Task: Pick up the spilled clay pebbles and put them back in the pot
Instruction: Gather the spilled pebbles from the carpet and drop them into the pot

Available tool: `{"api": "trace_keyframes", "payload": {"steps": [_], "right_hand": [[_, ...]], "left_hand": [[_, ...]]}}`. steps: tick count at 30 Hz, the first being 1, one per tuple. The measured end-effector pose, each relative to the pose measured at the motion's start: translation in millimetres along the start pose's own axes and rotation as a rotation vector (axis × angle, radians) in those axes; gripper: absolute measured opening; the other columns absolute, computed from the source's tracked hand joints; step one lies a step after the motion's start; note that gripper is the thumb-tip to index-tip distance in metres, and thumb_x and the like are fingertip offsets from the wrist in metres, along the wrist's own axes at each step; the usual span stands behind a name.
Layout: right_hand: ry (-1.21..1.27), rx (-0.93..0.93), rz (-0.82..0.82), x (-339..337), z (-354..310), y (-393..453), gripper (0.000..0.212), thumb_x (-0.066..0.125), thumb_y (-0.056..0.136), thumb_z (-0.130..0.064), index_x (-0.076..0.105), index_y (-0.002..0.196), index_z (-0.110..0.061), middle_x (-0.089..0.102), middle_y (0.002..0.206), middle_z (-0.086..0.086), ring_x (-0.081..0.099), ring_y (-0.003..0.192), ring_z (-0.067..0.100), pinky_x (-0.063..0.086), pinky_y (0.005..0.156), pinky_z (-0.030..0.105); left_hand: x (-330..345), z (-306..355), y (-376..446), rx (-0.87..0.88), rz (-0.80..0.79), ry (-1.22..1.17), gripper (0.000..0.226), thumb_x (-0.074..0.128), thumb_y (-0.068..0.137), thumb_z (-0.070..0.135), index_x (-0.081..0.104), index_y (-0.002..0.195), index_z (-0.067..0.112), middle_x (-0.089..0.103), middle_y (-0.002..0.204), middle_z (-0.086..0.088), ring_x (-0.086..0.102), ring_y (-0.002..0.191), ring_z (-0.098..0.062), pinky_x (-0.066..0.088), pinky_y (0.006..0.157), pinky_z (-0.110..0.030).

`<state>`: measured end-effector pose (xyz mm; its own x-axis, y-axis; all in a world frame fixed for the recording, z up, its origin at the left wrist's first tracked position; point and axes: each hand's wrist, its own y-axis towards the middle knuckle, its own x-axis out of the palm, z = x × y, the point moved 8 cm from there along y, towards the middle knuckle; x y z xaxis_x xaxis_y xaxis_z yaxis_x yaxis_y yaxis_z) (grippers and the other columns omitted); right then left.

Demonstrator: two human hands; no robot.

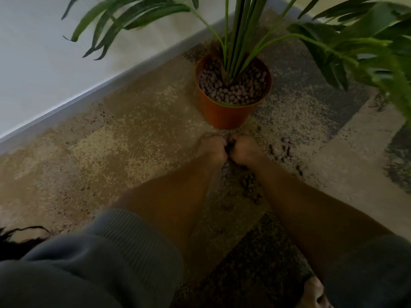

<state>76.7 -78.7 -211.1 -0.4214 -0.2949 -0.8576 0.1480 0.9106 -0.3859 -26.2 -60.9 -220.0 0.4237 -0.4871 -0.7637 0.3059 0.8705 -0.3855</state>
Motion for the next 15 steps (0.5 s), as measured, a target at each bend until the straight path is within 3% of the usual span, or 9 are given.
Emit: {"api": "trace_keyframes", "payload": {"steps": [7, 12, 15], "right_hand": [[-0.115, -0.041, -0.145, 4.5, -7.4, -8.7, 0.022, 0.06, 0.086, -0.027, 0.067, 0.102, -0.013, 0.061, 0.111, 0.011, 0.057, 0.091, 0.024, 0.042, 0.07, 0.027], [-0.196, -0.087, -0.291, 9.0, -15.8, -25.1, 0.023, 0.058, 0.087, -0.021, 0.067, 0.107, -0.013, 0.062, 0.116, 0.012, 0.059, 0.106, 0.028, 0.051, 0.09, 0.033], [-0.203, -0.121, -0.338, 12.9, -19.6, -38.7, 0.012, 0.063, 0.081, -0.011, 0.065, 0.09, -0.019, 0.063, 0.106, 0.01, 0.061, 0.1, 0.027, 0.05, 0.078, 0.031]], "left_hand": [[3.0, -3.7, -11.1, 0.034, 0.001, 0.024, 0.023, 0.064, 0.079, 0.016, 0.069, 0.101, 0.022, 0.065, 0.112, -0.005, 0.06, 0.105, -0.024, 0.051, 0.089, -0.034], [5.1, 2.5, -24.4, 0.087, -0.108, 0.14, 0.023, 0.066, 0.073, 0.029, 0.072, 0.094, 0.022, 0.067, 0.097, -0.002, 0.063, 0.092, -0.023, 0.05, 0.077, -0.03], [6.3, 6.4, -31.9, 0.124, -0.13, 0.234, 0.021, 0.066, 0.07, 0.033, 0.073, 0.087, 0.024, 0.067, 0.09, 0.0, 0.062, 0.092, -0.021, 0.048, 0.085, -0.031]]}}
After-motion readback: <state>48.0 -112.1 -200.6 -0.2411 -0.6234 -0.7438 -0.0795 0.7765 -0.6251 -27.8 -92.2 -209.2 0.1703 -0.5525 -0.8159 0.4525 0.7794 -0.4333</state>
